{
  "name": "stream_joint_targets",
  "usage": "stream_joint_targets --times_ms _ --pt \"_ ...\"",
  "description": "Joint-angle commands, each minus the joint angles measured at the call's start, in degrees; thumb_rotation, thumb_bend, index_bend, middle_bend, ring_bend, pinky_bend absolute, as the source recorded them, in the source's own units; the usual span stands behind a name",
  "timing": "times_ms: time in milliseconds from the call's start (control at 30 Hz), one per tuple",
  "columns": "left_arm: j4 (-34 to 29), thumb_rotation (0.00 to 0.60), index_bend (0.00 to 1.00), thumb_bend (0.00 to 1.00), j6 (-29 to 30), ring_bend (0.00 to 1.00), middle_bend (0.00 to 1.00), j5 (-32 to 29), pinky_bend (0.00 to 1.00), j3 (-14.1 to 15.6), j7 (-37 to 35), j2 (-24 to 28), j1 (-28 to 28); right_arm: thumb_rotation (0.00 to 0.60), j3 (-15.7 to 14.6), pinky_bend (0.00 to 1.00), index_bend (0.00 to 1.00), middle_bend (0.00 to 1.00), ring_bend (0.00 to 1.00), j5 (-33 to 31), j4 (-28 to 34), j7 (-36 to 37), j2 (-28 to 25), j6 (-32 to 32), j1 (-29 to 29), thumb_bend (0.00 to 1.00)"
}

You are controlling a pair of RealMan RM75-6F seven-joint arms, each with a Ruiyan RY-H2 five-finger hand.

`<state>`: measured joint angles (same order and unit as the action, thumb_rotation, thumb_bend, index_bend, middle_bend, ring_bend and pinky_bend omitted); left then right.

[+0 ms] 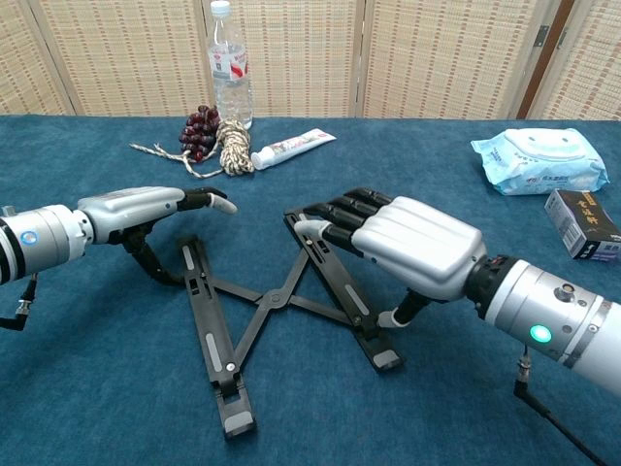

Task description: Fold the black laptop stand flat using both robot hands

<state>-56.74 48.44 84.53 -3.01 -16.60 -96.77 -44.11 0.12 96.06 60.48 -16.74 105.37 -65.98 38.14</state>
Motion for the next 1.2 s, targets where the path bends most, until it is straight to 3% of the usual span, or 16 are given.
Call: stream_joint_targets --times_ms 33,867,1200 --pt "0.0 0.600 0.10 0.17 0.0 0.00 0.01 -0.1 0.00 0.0 -0.1 -0.1 0.0 0.600 0.4 0.00 0.00 0.00 0.00 0.1 -0.9 0.4 1.0 -0.5 0.2 0.00" --pt "-0.9 0.600 0.10 0.17 0.0 0.00 0.01 -0.2 0.00 -0.2 0.4 -0.8 -1.2 0.600 1.6 0.00 0.00 0.00 0.00 1.4 -7.5 2.9 8.1 -3.0 2.1 0.00" --pt "-1.8 0.600 0.10 0.17 0.5 0.00 0.01 -0.5 0.00 -0.3 1.0 0.1 -1.2 0.600 1.0 0.00 0.00 0.00 0.00 2.5 -6.7 2.9 8.2 -3.5 2.9 0.00"
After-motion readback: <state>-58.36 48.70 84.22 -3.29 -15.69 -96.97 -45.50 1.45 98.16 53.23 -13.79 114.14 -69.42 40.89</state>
